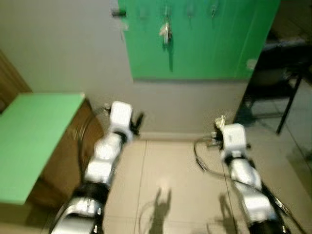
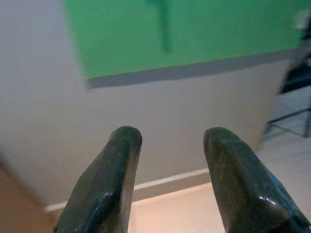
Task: Hang keys on a hook
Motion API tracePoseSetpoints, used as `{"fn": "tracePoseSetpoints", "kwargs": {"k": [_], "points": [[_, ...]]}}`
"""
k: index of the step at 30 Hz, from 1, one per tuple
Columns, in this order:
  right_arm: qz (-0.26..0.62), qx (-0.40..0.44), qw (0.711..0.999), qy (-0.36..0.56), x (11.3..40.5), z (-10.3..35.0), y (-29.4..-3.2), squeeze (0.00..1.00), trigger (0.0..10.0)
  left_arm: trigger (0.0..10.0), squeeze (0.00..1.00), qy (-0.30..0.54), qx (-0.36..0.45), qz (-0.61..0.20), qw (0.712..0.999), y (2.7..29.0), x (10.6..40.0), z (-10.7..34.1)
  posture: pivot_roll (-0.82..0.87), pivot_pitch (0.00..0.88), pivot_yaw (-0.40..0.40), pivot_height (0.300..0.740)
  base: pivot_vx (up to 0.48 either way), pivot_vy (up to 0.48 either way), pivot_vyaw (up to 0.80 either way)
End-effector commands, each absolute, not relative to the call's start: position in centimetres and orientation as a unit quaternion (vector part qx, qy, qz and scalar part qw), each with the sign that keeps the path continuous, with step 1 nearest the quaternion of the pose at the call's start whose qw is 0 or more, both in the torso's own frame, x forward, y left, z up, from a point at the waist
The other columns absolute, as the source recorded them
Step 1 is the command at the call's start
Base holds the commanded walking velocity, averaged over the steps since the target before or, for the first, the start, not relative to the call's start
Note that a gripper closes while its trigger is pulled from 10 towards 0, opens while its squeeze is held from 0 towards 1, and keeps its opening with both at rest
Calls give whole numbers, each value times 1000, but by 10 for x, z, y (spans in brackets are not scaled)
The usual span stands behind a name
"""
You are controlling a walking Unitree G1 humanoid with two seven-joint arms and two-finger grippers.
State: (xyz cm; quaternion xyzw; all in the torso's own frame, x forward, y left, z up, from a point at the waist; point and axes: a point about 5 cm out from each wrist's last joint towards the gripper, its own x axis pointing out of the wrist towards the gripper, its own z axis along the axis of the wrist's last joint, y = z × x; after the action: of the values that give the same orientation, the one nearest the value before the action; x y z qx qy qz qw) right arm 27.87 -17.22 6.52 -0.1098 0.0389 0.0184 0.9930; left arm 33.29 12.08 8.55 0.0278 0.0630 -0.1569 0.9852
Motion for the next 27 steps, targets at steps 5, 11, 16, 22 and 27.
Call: {"fn": "tracePoseSetpoints", "kwargs": {"k": [5,11,16,22,27], "points": [[63,-100,993,16,286,78,-150,0,0,10000,0,69,39,-140,987,137,343,91,-165,0,80,740,442,0,0],[64,-92,993,19,289,78,-152,0,0,10000,0,67,34,-138,988,136,346,93,-167,0,80,740,441,0,0],[86,-100,991,17,290,79,-146,0,0,10000,0,64,36,-149,986,131,346,93,-165,0,83,740,440,0,0],[96,-100,990,16,291,80,-144,0,0,10000,0,67,39,-154,985,132,346,90,-162,0,83,740,441,0,0],[100,-87,991,15,293,82,-144,0,0,10000,0,67,30,-147,986,134,346,90,-160,0,83,740,439,0,0]]}}
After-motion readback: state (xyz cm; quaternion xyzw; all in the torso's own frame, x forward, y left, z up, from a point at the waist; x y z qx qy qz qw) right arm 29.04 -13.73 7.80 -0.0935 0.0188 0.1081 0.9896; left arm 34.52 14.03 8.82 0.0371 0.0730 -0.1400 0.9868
